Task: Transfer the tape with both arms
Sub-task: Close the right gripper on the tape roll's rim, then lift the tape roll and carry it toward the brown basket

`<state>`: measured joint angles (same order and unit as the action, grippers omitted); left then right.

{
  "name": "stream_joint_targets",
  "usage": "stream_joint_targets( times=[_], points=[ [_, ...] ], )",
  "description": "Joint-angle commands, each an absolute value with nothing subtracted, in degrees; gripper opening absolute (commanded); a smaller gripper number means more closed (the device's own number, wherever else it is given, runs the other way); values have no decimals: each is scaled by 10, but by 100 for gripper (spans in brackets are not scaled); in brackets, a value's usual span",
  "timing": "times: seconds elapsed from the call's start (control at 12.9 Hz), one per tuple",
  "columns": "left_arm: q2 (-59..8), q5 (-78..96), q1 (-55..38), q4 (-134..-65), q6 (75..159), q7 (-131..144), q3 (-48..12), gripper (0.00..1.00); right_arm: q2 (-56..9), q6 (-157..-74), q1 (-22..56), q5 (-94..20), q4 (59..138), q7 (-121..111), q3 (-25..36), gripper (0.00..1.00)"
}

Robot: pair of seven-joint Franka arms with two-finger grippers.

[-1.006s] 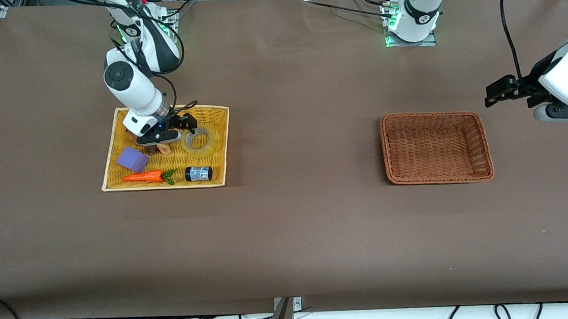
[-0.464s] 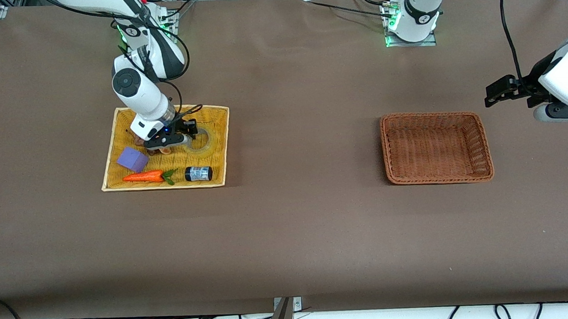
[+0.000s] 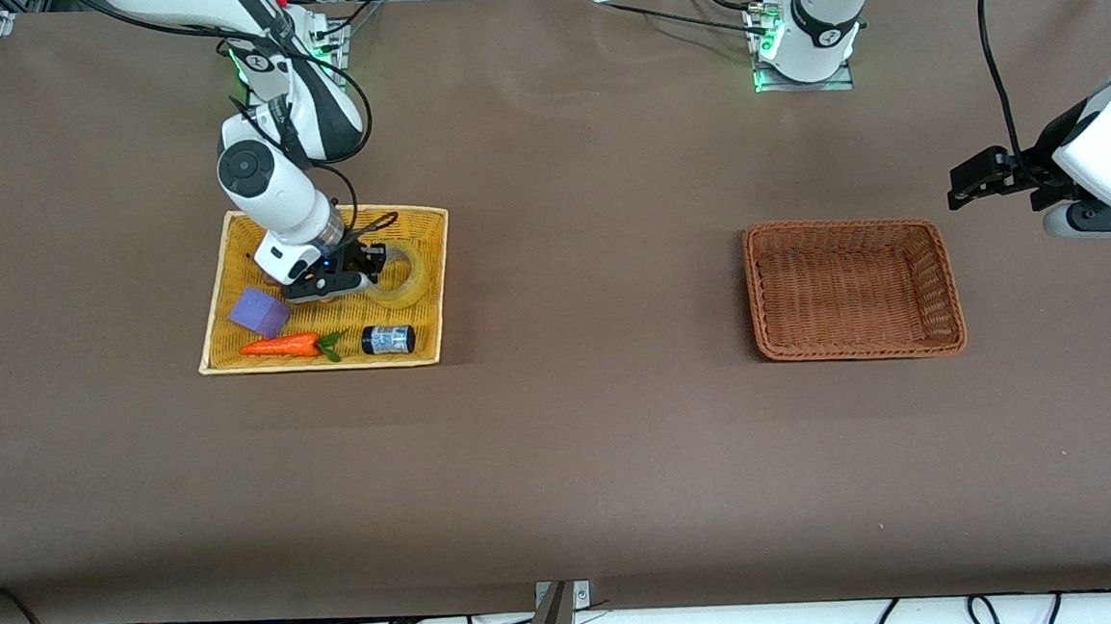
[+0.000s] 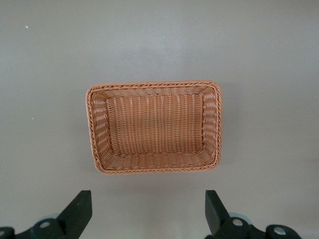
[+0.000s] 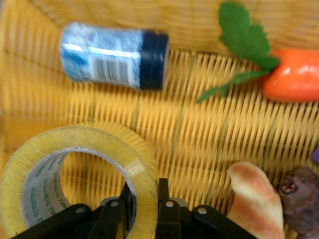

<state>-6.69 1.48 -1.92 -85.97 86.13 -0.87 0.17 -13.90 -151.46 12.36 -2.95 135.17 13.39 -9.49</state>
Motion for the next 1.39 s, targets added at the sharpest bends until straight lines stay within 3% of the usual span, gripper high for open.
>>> stream_joint_targets(
  times=[0.0,0.23,0.39,0.85,1.31],
  points=[
    [-66,27,-19,-856,862,-19,4,100,-128,-1356,127,-33,1234,144,-97,0],
    [-65,26,-19,-856,861,-19,4,100,-141,-1239,185,-33,1111,207,-105,0],
    [-65,27,-19,-856,861,-19,4,100,-188,-1237,258,-33,1056,305,-104,0],
    [-65,26,-19,-856,861,-19,4,100,-427,-1238,443,61,791,619,-100,0],
    [-65,25,-22,-856,858,-25,-2,100,-504,-1311,479,108,754,700,-94,0]
  ],
)
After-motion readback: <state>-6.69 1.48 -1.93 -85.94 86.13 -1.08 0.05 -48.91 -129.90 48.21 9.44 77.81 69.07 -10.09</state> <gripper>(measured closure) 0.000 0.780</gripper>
